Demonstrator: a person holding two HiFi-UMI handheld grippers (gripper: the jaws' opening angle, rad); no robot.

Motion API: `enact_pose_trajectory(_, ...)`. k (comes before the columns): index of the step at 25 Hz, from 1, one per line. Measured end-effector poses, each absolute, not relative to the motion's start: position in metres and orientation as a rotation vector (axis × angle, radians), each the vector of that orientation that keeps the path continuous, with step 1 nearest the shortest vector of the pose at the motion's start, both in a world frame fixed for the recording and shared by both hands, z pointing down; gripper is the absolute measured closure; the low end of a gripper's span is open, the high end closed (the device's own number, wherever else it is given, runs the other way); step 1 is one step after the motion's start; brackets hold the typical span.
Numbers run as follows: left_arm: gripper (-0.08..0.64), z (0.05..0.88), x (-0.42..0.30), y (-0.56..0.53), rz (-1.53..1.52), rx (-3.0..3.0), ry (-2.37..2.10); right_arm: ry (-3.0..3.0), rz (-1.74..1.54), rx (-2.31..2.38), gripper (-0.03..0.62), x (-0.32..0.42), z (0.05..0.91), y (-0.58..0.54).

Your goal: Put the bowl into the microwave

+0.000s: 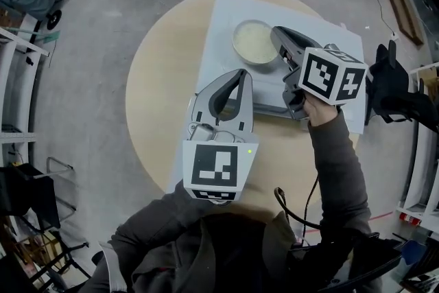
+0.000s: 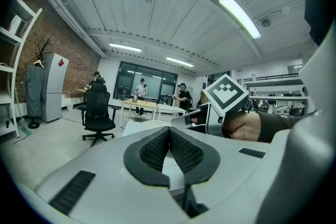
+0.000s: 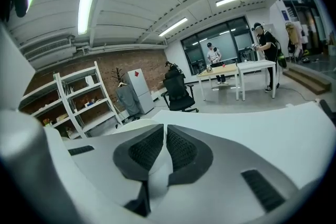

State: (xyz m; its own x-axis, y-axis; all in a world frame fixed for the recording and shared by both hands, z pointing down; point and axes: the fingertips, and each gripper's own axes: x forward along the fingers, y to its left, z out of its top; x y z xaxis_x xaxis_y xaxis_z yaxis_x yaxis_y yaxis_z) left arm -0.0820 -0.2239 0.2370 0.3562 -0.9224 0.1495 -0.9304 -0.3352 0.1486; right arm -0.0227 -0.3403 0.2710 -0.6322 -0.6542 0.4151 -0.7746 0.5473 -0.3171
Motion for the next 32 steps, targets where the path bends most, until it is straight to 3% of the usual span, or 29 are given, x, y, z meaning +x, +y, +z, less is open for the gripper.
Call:
enact_pose_trajectory(17, 0.551, 0.243, -0.079, -0.217, 0.079, 2.397, -1.698, -2.569, 0.519, 1.316, 0.578, 0.004, 0.253, -0.328)
enact_pose_trajectory(32, 0.551, 0.240, -0.058, -0.211, 0.081, 2.431, -1.650, -2.544, 0.693, 1.310, 0.575, 0.029, 0.268, -0.320)
